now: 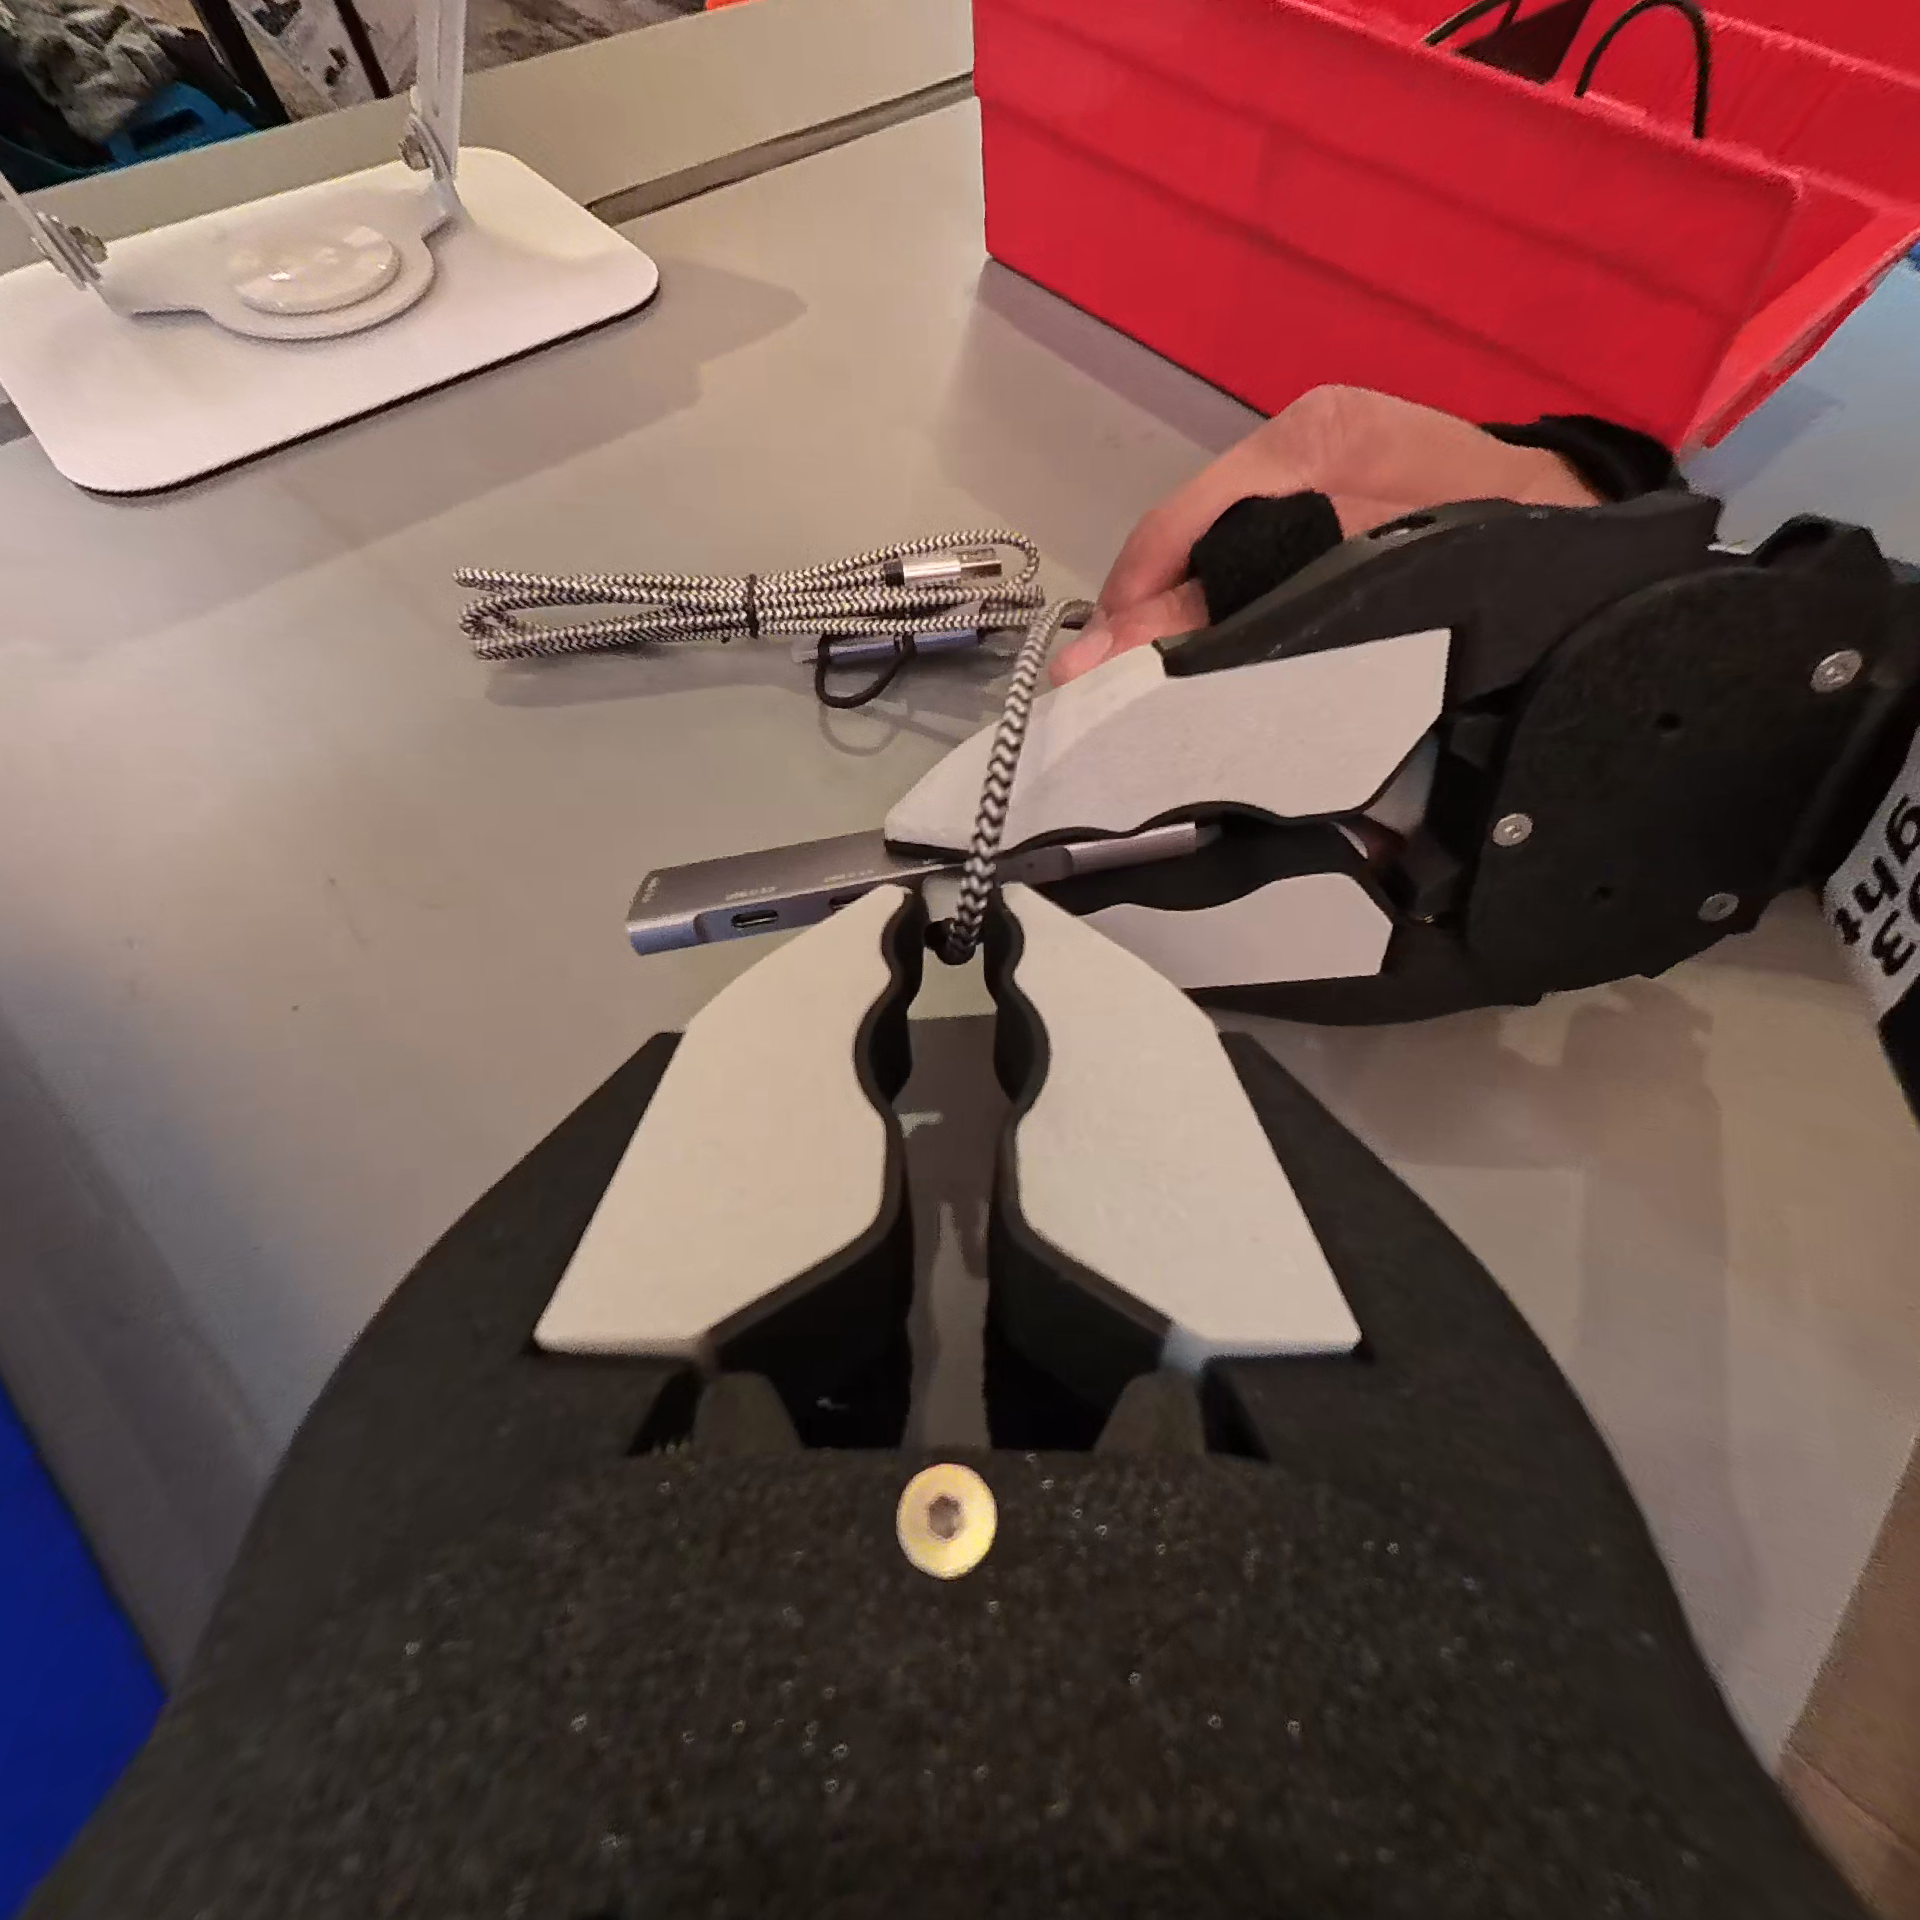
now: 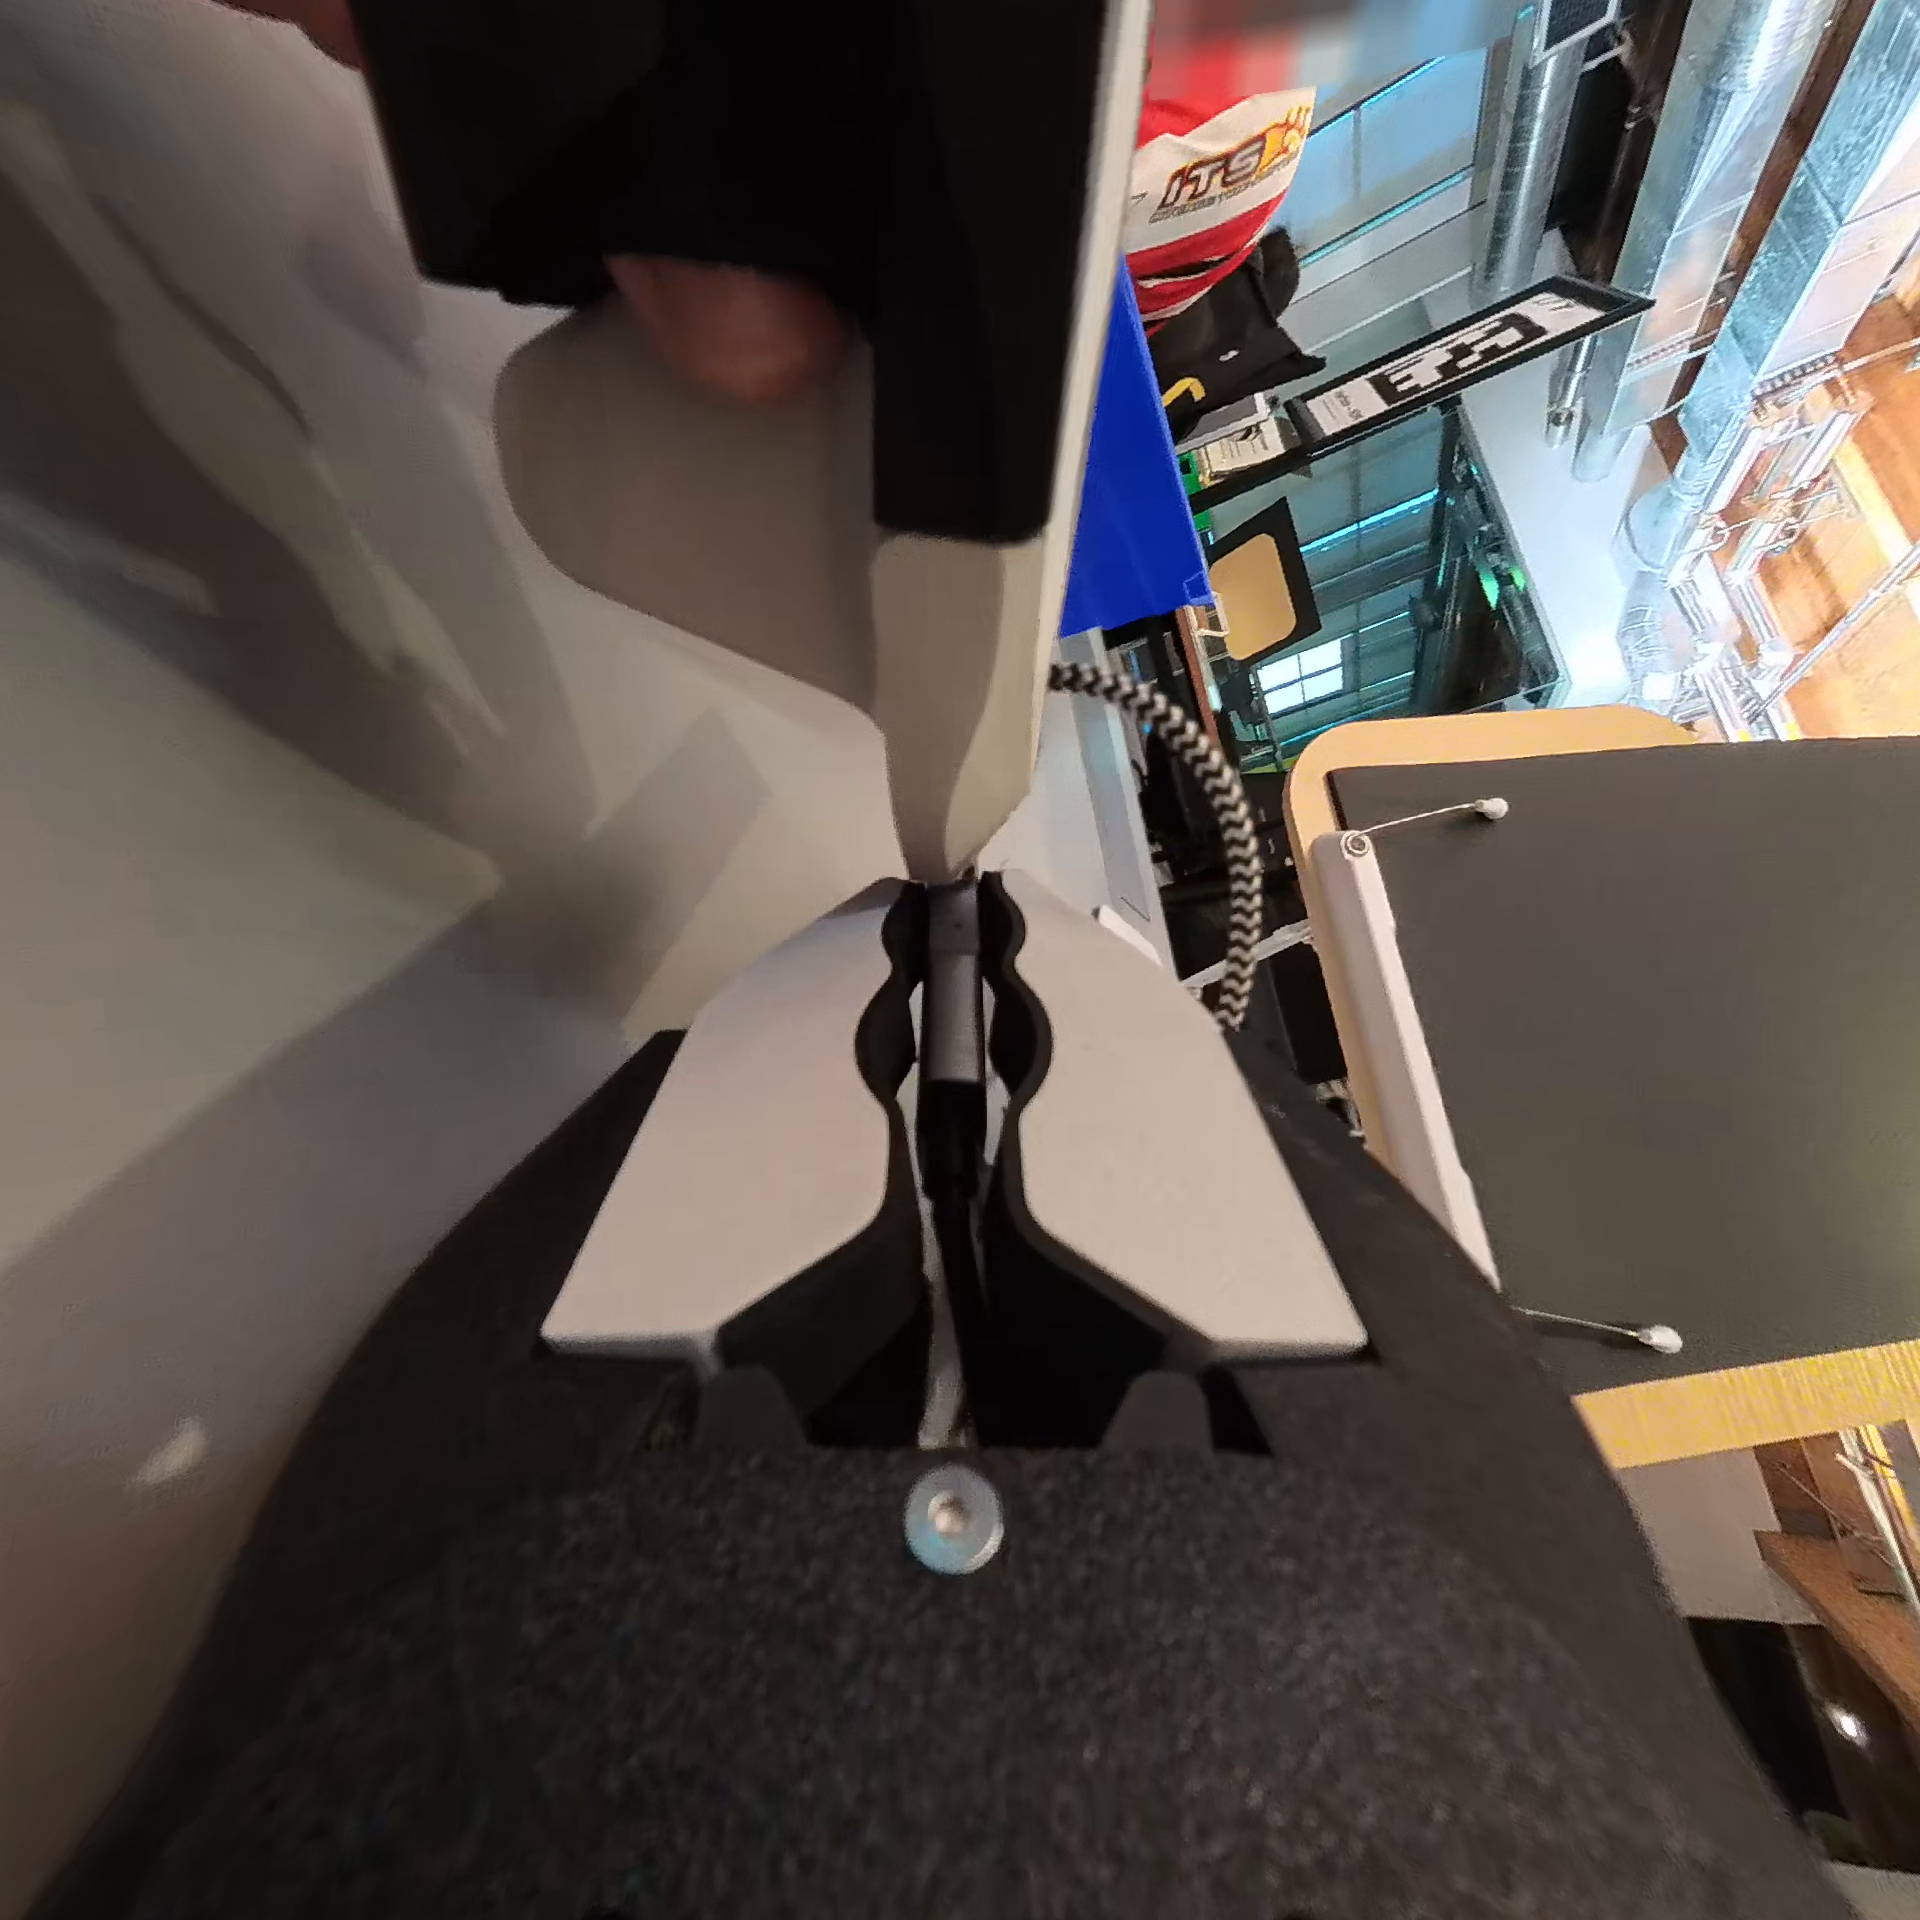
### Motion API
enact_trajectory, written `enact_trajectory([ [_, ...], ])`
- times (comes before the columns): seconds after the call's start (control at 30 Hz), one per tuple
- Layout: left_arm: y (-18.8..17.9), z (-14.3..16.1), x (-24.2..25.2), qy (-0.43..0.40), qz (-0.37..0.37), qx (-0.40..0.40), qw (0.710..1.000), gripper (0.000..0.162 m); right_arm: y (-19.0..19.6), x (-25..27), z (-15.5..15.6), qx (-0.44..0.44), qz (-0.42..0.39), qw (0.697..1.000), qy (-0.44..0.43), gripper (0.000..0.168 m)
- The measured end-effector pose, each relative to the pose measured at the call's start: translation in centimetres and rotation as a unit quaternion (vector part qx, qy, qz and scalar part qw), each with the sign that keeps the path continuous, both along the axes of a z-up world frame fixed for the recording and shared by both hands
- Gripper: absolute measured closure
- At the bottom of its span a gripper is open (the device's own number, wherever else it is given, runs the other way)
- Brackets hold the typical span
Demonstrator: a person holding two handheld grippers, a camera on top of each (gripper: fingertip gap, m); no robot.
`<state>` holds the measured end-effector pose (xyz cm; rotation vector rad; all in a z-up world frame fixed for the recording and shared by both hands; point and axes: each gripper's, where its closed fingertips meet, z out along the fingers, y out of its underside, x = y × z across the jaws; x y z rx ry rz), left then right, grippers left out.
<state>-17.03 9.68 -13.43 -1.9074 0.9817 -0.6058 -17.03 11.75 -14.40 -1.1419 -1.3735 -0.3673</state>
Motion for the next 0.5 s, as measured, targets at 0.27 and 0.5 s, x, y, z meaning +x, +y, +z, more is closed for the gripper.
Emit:
enact_trajectory([
  [0.27,-0.6,4.1,-5.0,-0.048,0.038,0.020,0.998,0.151,3.2,4.3,-0.4,-0.042,-0.096,0.994,0.007,0.158],
  [0.5,-0.2,2.0,-5.6,-0.079,0.068,0.002,0.995,0.151,0.5,3.2,1.3,-0.121,0.017,0.986,0.110,0.159],
])
